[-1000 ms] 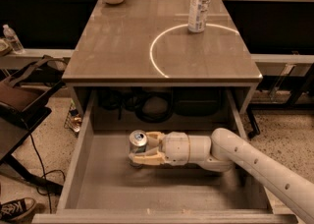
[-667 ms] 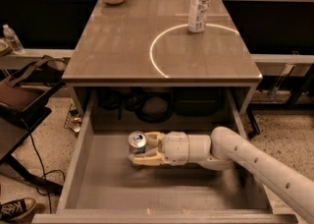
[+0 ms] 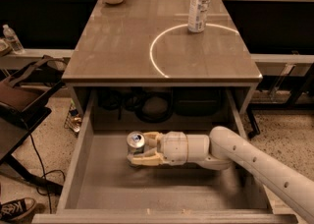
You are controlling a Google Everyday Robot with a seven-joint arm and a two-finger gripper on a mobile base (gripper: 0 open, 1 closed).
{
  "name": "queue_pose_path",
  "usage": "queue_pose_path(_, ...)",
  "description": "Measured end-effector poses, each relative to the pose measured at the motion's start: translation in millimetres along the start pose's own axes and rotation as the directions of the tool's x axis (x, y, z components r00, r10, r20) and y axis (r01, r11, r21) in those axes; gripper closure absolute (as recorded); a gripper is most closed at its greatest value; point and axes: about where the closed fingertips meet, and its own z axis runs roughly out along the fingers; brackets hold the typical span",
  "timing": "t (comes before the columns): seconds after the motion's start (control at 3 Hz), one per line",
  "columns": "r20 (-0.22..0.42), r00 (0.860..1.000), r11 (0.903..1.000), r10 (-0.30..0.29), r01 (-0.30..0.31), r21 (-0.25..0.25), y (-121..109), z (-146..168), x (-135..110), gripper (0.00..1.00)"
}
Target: Place redbull can into top drawer
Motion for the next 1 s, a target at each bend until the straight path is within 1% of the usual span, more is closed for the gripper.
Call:
queue_pose_path(0.33, 0.001, 1.000, 1.0000, 0.000, 0.000, -0.005, 1.0, 2.4, -0.6, 0.28)
queue_pose_path(0.67, 0.002, 1.000, 1.0000, -0.001, 0.001, -0.008, 1.6, 3.8, -1.0, 0.05)
queue_pose_path(1.0, 0.003, 1.000, 0.9999, -0.001, 0.001, -0.011, 2.1, 4.8, -1.3, 0.00)
